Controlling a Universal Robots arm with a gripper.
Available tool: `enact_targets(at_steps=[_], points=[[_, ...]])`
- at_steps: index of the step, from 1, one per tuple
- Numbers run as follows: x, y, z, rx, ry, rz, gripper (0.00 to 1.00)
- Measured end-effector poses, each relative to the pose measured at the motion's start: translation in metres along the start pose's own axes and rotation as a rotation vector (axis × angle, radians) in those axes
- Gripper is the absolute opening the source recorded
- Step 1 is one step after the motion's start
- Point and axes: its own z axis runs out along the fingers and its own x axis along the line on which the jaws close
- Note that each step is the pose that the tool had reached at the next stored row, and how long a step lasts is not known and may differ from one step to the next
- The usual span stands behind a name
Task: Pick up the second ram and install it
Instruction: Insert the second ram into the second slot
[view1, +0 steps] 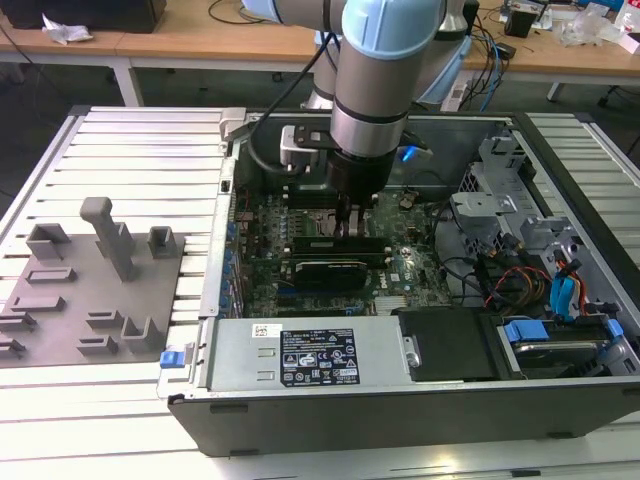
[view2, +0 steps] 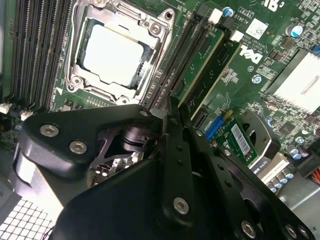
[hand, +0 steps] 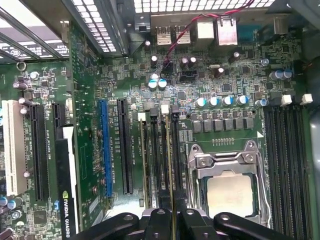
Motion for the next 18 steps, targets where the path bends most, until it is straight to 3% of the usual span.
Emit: enact_targets(at_steps=[18], points=[[0.0, 0.0007, 0.0039, -0.0001, -0.0005, -0.014, 0.14]])
